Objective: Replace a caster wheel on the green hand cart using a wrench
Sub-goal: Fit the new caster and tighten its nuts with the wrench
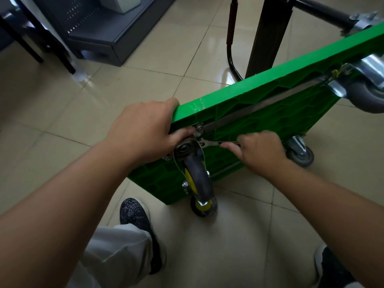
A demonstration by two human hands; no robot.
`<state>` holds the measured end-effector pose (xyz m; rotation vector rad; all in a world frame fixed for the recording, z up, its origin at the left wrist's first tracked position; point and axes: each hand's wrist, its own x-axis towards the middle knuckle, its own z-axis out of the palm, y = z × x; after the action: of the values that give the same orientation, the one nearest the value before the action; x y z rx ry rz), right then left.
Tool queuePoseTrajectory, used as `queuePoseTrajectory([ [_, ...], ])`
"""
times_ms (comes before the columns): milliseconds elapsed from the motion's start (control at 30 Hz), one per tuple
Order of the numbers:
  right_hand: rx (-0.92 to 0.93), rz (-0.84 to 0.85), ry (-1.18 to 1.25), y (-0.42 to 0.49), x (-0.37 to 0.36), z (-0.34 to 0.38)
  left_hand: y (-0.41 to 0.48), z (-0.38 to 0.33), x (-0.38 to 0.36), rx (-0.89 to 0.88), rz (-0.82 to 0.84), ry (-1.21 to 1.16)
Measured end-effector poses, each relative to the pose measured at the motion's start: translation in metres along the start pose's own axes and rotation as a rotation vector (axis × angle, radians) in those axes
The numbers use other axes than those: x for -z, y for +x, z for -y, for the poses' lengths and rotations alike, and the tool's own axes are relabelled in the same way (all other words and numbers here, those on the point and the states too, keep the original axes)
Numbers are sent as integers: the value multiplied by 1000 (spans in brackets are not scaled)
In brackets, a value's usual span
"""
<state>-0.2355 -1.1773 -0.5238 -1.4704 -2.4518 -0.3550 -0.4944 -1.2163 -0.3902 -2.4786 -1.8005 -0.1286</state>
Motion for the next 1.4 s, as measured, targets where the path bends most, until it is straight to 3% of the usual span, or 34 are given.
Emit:
queuePoseTrajectory([
  [67,-137,25,121,-12,-10,17,1,0,0,-1,0,3],
  [167,-442,255,384,-36,-25,61,1,0,1,6,2,5],
  [233,-699,365,926,-42,-30,101,1,0,0,-1,4,1],
  [300,-1051,394,1726,-37,-22,137,0,-1,1,3,3,-2],
  [333,-1134,392,1927,-37,-20,148,1,-1,1,6,4,0],
  [367,-1128,413,1946,-40,-19,151,1,-1,2,9,6,1],
  [433,-945,478,1633,-53,-13,134,0,0,3,7,3,-3],
  [500,-607,512,1132,-72,-15,92,1,0,1,1,16,0],
  [600,-157,348,548,-76,8,23,1,1,1,-1,14,5],
  [667,82,174,392,-59,31,-7,0,1,2,-3,9,4],
  [800,419,22,275,-8,86,-26,0,-1,2,2,11,7],
  [1033,515,18,60,39,103,-33,1,0,3,20,25,7],
  [1400,360,-107,223,23,58,-32,2,2,1,12,27,2],
])
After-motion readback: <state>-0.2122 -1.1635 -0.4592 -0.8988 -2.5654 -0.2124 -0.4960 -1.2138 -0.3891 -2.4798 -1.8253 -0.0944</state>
